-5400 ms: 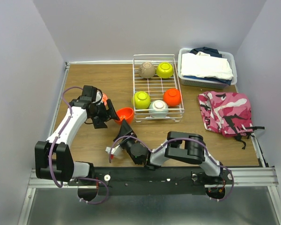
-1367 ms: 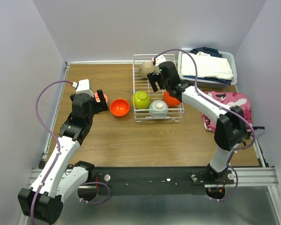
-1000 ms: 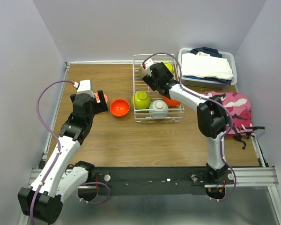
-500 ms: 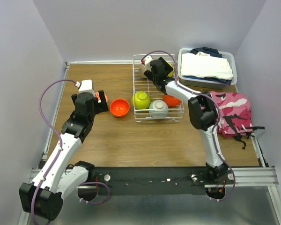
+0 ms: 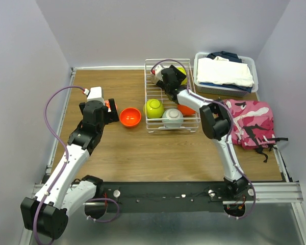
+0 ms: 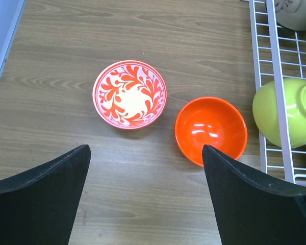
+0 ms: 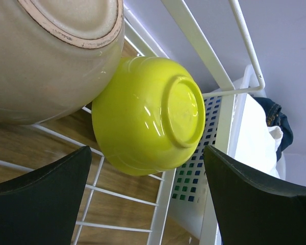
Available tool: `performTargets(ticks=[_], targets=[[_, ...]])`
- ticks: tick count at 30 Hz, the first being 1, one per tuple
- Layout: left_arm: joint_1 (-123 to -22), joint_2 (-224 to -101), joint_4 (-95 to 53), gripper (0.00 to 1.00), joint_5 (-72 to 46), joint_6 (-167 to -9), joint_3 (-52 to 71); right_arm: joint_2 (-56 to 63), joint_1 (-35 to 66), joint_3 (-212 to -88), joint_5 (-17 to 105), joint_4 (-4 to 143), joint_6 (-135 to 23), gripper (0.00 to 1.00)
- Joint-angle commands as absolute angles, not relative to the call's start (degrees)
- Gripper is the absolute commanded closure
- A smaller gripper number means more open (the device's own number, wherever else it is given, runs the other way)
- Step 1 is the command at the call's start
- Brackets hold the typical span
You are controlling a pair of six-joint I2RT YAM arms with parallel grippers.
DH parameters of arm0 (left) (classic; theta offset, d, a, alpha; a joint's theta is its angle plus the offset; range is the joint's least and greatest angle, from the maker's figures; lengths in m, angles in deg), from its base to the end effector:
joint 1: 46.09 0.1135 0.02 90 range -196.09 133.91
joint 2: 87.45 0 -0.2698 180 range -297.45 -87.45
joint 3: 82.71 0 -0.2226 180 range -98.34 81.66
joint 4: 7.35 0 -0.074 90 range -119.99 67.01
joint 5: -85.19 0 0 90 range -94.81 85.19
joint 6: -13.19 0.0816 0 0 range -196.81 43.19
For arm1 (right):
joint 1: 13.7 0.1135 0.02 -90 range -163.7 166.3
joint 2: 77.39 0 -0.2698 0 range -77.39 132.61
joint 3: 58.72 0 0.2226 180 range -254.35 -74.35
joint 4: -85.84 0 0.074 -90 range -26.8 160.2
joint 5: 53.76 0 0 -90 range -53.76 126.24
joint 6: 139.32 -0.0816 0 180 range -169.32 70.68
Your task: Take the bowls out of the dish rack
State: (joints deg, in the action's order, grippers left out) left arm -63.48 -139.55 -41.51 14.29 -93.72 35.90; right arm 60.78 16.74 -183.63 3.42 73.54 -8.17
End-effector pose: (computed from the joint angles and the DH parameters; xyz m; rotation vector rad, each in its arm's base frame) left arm 0.2094 -0.0376 0.2988 -0.2033 1.9694 -0.0543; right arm 0.5107 0.2488 0.1809 -0.8574 1.8154 -0.6949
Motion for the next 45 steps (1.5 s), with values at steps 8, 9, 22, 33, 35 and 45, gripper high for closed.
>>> performTargets(ticks=[8,9,22,33,35,45], targets=[[-63.85,-140.1,-41.01,0.01,15.94,-92.89,36.39,64.9,15.83,-185.27,-0.14,78.73,-3.53,0.03],[-63.85,-140.1,-41.1,0.01,15.94,-92.89,36.39,64.55,15.83,-185.18,-0.41,78.03,-3.96,0.03],[-63.85,-141.07,-41.01,0.01,15.15,-92.89,36.3,59.36,15.83,-186.41,4.86,74.51,-8.98,0.02],[-63.76,-141.86,-40.92,0.01,15.06,-92.89,36.3,64.81,14.96,-191.42,6.79,75.13,-8.8,0.02],[-63.85,-141.95,-40.92,0.01,15.06,-92.81,36.22,65.08,14.69,-191.51,7.84,74.69,-9.15,0.02],[-63.85,-142.12,-41.1,0.01,14.88,-92.72,36.22,66.48,14.08,-190.81,11.1,72.84,-10.64,0.01]])
